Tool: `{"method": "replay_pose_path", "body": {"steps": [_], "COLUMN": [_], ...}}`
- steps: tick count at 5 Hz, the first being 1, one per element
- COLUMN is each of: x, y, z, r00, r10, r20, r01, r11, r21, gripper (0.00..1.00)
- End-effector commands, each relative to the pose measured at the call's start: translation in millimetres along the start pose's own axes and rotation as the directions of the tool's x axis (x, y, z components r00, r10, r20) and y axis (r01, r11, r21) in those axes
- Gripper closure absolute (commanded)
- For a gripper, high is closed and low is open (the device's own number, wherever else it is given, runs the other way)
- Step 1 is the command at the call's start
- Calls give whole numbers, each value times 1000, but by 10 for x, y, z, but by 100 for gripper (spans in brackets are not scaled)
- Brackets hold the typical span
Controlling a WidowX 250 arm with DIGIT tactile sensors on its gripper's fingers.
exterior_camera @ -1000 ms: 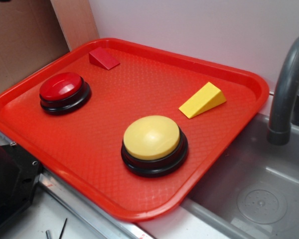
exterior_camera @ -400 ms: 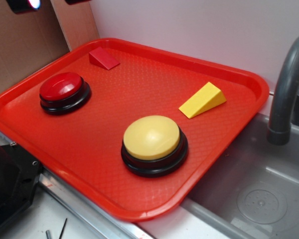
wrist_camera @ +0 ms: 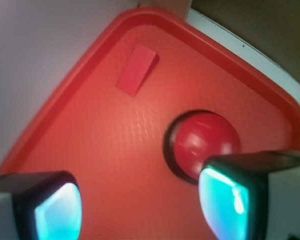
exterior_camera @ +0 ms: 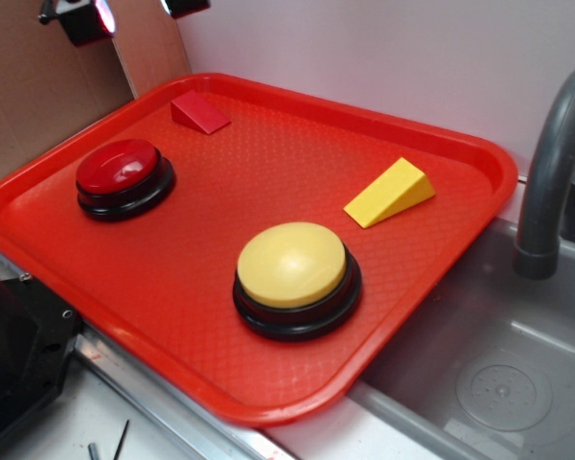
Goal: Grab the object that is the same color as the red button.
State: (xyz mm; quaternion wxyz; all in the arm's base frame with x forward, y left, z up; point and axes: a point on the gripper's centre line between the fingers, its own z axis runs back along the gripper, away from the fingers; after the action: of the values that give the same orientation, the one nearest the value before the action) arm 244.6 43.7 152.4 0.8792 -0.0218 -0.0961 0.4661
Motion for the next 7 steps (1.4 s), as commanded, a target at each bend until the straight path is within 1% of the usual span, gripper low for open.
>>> {"method": "replay_pose_path", "body": {"steps": [1, 2, 3, 4, 5, 6, 7], "x": [530, 781, 915, 1057, 1097, 1061, 993], "y": [104, 168, 206, 220, 195, 158, 134], "z": [-359, -640, -818, -1013, -1176, -1351, -1376], "r00": [966, 936, 924, 899, 896, 903, 897], "r10": [218, 299, 337, 399, 395, 385, 392], "r20": [138, 187, 182, 180, 202, 193, 203], "r01": [-218, -310, -350, -412, -419, -412, -424], "r11": [976, 950, 936, 910, 903, 903, 894], "r21": [-10, 29, 44, 45, 92, 123, 146], "gripper": [0, 0, 0, 0, 0, 0, 0]}}
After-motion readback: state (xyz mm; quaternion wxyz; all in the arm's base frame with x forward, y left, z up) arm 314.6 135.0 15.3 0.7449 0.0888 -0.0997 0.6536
